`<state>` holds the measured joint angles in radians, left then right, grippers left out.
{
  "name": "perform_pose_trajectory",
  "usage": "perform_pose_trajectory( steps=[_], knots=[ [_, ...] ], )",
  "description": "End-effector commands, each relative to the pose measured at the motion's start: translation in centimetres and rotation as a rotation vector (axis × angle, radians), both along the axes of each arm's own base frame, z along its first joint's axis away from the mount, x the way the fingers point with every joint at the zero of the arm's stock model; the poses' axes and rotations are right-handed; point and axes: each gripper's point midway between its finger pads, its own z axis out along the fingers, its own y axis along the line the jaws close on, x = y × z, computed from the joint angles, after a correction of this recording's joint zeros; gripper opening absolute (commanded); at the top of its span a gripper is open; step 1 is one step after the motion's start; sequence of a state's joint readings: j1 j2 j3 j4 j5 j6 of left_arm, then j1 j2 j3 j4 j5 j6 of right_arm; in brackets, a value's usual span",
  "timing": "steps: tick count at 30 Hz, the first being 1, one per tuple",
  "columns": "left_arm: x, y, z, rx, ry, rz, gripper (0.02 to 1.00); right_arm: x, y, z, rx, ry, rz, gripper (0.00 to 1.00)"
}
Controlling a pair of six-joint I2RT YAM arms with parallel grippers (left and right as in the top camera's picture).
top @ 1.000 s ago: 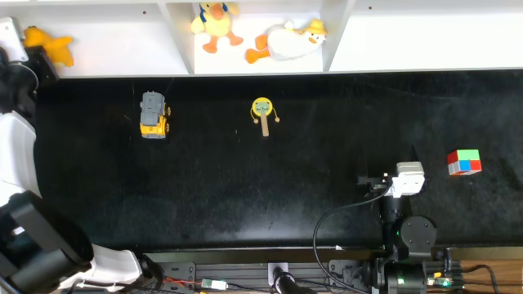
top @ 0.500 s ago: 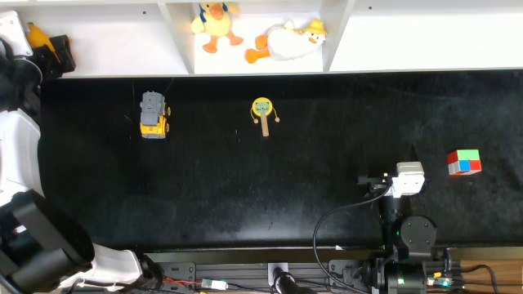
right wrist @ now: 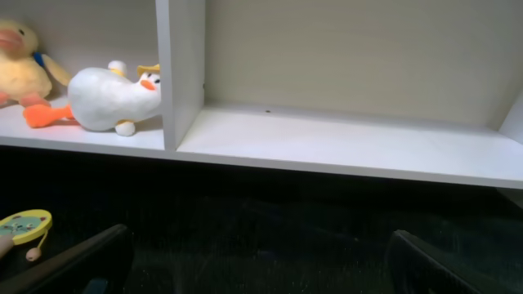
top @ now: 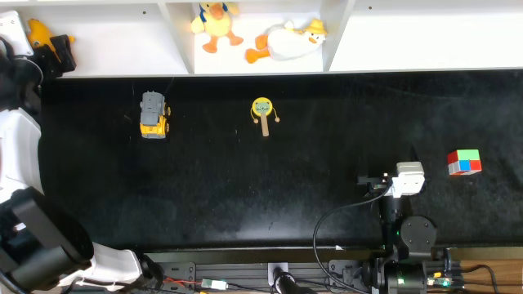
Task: Store Toys
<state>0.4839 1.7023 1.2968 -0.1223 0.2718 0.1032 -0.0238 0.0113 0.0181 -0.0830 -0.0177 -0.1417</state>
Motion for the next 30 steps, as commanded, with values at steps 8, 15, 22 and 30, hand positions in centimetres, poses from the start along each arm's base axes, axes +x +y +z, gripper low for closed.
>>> perform_pose_trajectory(
  steps=[8, 15, 22, 30],
  knots=[
    [0.2, 0.3, 0.7, 0.015, -0.012, 0.017, 0.998, 0.0, 0.0, -0.4, 0.008, 0.002, -0.005, 0.996],
    [-0.4, 0.5, 1.3, 0.030, -0.004, 0.033, 0.996, 0.0, 0.0, -0.4, 0.008, 0.002, -0.005, 0.993],
    [-0.7, 0.3, 2.1, 0.052, -0.013, 0.023, 0.998, 0.0, 0.0, -0.4, 0.008, 0.002, -0.005, 0.996],
    [-1.6, -0.1, 2.6, 0.048, 0.003, 0.021, 0.998, 0.0, 0.0, -0.4, 0.008, 0.002, -0.005, 0.996]
  ],
)
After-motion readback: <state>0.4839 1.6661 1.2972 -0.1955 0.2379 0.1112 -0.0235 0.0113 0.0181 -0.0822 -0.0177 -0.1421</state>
